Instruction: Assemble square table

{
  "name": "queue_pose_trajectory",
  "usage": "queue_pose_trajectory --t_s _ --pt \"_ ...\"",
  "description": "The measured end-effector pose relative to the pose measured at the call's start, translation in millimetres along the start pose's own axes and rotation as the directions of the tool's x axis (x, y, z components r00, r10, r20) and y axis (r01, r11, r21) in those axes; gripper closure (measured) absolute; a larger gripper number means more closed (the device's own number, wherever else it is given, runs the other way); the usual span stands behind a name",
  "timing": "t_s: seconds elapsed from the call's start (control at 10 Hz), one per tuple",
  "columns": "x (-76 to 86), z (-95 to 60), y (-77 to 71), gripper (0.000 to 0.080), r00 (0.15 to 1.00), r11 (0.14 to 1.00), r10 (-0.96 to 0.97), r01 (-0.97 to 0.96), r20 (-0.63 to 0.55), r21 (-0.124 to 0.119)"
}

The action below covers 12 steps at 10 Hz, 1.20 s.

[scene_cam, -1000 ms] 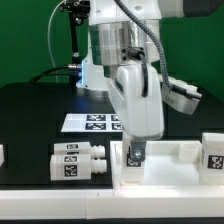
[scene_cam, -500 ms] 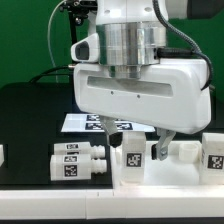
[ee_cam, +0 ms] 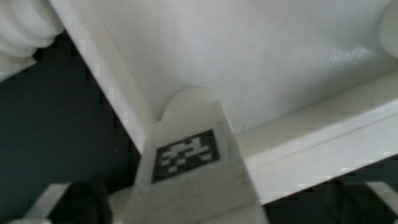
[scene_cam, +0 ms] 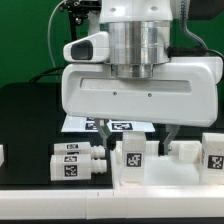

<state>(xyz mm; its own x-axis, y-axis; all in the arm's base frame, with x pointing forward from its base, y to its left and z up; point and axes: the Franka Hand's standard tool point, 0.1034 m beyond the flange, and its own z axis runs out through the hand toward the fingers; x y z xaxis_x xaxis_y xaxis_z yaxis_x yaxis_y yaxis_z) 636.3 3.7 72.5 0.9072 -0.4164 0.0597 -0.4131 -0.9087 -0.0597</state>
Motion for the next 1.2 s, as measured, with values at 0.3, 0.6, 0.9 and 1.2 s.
queue_pose_trajectory --t_s 0.3,0.6,0.9,1.2 --pt "0.4 0.2 1.4 0.0513 0.998 0.998 0.066 -0.066 0.0 0.001" --pt "-0.3 1.6 2.4 0.0513 0.883 0.883 0.47 -0.47 0.007 0.003" --pt "-1.0 3.2 0.0 0.0513 0.532 0.532 0.846 -0.847 0.039 0.007" --pt "-1.0 3.1 -1.4 0.044 0.453 0.453 0.891 -0.892 0.035 0.007"
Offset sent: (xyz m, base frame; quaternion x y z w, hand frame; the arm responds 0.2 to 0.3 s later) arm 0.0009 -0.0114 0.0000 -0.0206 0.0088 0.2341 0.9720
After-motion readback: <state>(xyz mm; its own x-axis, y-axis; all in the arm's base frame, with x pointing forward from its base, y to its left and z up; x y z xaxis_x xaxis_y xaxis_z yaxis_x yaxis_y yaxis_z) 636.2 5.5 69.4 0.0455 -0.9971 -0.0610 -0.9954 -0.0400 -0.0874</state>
